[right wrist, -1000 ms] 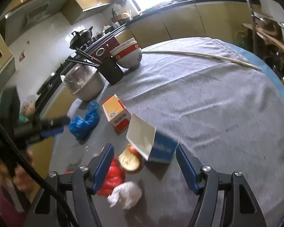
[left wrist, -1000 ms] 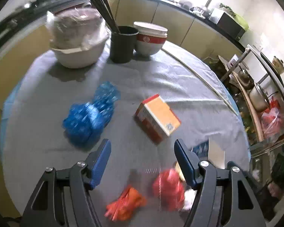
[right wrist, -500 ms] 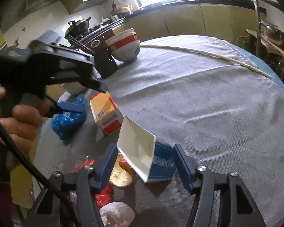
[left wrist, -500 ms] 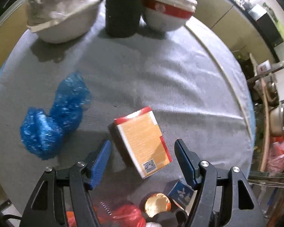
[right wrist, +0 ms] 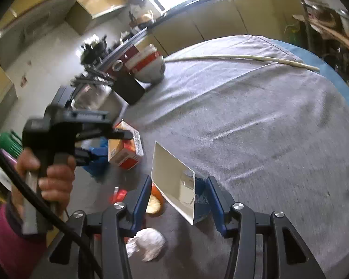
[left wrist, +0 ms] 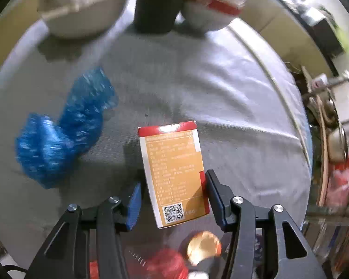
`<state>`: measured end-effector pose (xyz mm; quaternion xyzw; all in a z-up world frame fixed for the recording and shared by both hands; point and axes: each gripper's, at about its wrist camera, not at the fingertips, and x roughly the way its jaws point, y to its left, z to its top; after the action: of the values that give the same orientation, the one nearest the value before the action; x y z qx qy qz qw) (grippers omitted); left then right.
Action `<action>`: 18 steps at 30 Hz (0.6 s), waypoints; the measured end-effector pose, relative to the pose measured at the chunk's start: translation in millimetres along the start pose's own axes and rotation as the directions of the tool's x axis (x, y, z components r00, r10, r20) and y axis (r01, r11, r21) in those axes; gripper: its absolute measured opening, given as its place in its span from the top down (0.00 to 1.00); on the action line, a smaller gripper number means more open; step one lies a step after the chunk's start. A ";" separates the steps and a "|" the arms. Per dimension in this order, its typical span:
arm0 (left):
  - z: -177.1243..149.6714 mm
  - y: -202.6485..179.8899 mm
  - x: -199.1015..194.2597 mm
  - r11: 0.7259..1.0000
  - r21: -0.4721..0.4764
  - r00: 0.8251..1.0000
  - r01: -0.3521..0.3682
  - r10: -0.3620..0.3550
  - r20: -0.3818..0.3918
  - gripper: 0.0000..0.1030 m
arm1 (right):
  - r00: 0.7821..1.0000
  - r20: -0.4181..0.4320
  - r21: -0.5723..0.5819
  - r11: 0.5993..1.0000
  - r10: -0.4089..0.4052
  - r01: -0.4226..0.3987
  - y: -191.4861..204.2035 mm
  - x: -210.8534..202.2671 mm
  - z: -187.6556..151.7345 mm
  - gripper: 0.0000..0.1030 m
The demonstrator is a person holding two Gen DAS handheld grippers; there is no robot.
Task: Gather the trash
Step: 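Grasp the orange-red medicine box with the left gripper while right gripper grasps white box, then carry both boxes to the red basket and release them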
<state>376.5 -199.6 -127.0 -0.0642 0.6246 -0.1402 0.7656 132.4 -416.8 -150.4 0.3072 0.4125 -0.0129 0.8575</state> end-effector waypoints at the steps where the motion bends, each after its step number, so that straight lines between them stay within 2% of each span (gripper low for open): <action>1: -6.0 -1.1 -11.0 1.000 0.029 1.000 -0.004 0.003 0.026 0.48 | 1.000 0.018 0.003 1.000 0.012 -0.012 0.1 -8.5 -1.4 0.51; 3: -21.7 -4.1 -38.1 0.996 0.093 0.996 -0.006 -0.003 0.090 0.48 | 0.999 0.046 0.004 1.000 0.028 -0.028 2.3 -23.0 -3.5 0.51; 6: -50.5 -8.5 -78.4 0.982 0.190 0.981 -0.023 -0.015 0.195 0.48 | 0.993 0.099 0.017 0.998 0.063 -0.065 10.9 -50.0 -9.0 0.50; 9: -88.6 -12.8 -112.2 0.960 0.268 0.953 -0.084 -0.001 0.303 0.48 | 0.986 0.156 -0.020 0.998 0.067 -0.064 28.5 -79.4 -18.6 0.50; 11: -119.2 -15.0 -131.4 0.939 0.308 0.924 -0.150 0.023 0.382 0.48 | 0.981 0.180 -0.051 0.997 0.065 -0.057 40.4 -96.4 -27.7 0.50; 16: -182.3 -21.4 -167.9 0.899 0.357 0.866 -0.253 0.045 0.499 0.48 | 0.974 0.225 -0.089 0.996 0.041 -0.021 56.1 -136.4 -55.3 0.50; 18: -199.8 -26.6 -174.6 0.884 0.374 0.848 -0.279 0.044 0.528 0.48 | 0.969 0.245 -0.099 0.995 0.018 0.007 57.6 -151.0 -66.7 0.50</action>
<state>146.7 -158.1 1.8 0.1289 0.3574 -0.1882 0.9057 2.1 -369.2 -44.2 0.2612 0.3025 -0.0280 0.9162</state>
